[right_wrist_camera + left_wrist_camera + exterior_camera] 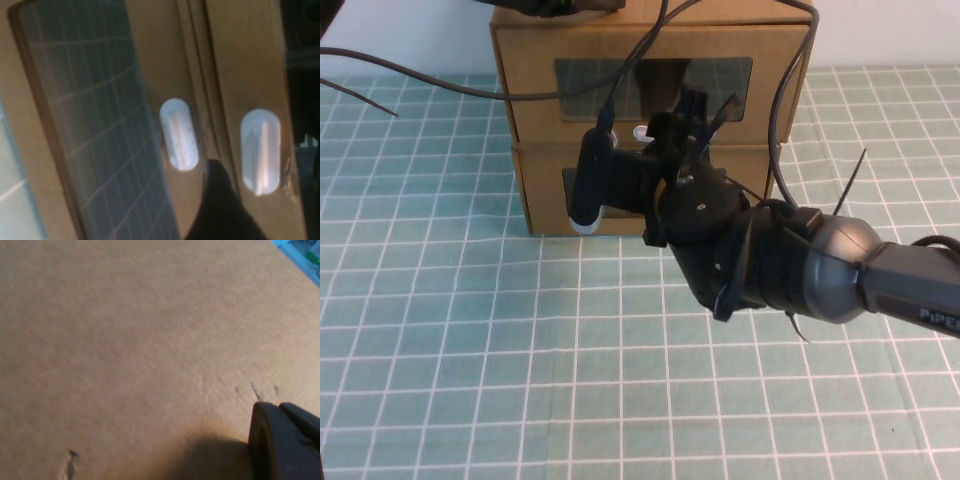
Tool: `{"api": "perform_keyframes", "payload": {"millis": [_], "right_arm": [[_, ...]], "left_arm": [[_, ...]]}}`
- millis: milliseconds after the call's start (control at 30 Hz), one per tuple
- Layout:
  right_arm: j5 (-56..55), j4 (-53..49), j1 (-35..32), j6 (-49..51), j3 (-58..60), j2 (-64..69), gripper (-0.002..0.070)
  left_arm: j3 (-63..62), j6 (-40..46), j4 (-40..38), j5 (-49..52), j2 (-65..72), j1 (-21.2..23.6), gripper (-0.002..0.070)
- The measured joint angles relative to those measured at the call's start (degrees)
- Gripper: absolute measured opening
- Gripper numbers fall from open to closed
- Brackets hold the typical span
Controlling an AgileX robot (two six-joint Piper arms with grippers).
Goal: Open the shoe box
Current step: 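Pull the top drawer of the cardboard box fully open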
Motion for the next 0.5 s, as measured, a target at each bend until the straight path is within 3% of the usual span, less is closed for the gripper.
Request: {"api": "perform_keyframes", "payload": {"millis": [333,433,500], "right_arm": [[-0.34,-0.61,-1.69,0.00,-5.16,4.76,0.0336],[0.56,-1.12,-1.96,0.16,-6.53,5.62,0.0256],[1.22,-1.36,-1.96,1.00,-6.87,5.77,0.0157]], "left_arm": [[0.00,-0.33,-0.13,-0.10,0.00,0.00,-0.0005],[0.00,-0.33,-0.13,-0.20,0.00,0.00,-0.0005],[0.00,-0.46,-0.13,-0.20,0.00,0.00,-0.0005]]}}
